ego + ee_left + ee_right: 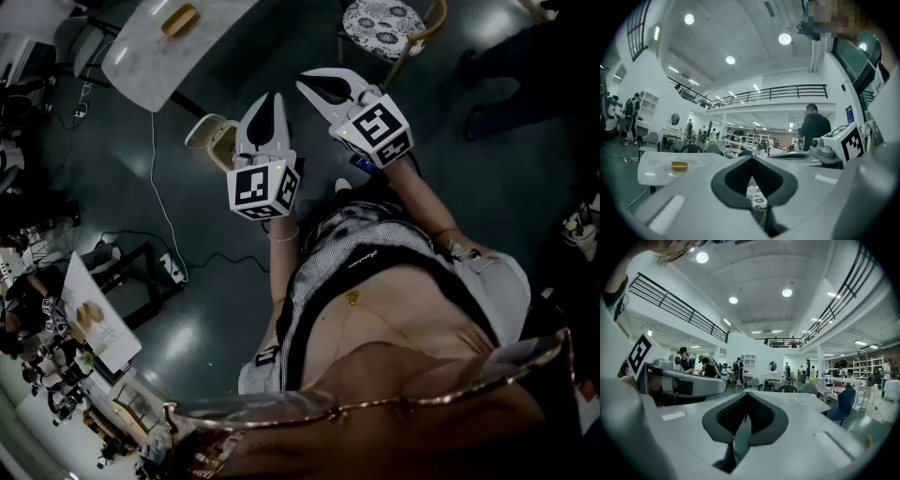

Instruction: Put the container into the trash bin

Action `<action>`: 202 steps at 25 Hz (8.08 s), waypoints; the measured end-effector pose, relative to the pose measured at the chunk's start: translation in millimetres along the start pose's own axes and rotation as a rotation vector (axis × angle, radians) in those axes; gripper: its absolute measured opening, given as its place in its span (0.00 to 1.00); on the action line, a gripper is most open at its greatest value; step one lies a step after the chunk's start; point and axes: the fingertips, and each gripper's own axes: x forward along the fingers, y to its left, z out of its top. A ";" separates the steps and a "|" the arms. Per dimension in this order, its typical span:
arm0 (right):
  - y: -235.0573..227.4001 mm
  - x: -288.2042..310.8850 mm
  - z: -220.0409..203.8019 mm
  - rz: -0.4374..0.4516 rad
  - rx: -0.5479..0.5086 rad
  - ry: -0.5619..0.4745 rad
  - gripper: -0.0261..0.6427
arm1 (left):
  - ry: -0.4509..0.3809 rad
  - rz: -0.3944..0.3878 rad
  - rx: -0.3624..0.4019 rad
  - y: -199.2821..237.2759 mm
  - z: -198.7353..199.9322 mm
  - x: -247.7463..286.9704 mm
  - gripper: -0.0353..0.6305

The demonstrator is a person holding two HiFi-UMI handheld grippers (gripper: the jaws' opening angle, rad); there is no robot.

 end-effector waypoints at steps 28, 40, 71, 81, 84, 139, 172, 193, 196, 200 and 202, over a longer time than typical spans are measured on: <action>-52.1 206.2 10.3 -0.029 0.057 0.005 0.08 | 0.030 -0.062 -0.080 190.8 10.7 111.3 0.05; -58.7 266.6 10.5 -0.034 0.058 0.036 0.08 | 0.071 -0.057 -0.088 248.7 6.4 129.7 0.05; -242.7 406.5 23.1 0.336 0.001 0.040 0.08 | 0.040 0.292 -0.063 319.0 31.9 327.1 0.05; -246.8 470.2 9.8 0.412 0.020 0.069 0.08 | 0.083 0.400 -0.092 381.8 15.8 337.4 0.05; -247.8 492.0 6.1 0.404 0.021 0.084 0.08 | 0.093 0.397 -0.088 404.9 13.4 345.2 0.05; -259.8 682.7 -150.8 0.446 -0.102 0.614 0.08 | 0.295 0.480 -0.222 579.4 -60.7 336.4 0.05; -256.2 727.7 -282.2 0.343 -0.052 1.024 0.08 | 0.322 0.645 -0.368 592.4 -101.3 269.4 0.05; -293.3 701.8 -224.2 0.454 -0.128 0.936 0.08 | 0.335 0.638 -0.337 559.2 -98.6 307.3 0.05; -296.7 695.8 -216.7 0.480 -0.156 0.931 0.08 | 0.329 0.661 -0.336 549.2 -98.0 309.3 0.05; -296.2 690.3 -209.7 0.540 -0.177 0.926 0.08 | 0.324 0.709 -0.339 536.8 -100.4 311.1 0.05; -293.6 688.3 -206.2 0.574 -0.179 0.917 0.08 | 0.318 0.735 -0.344 530.5 -102.3 310.8 0.05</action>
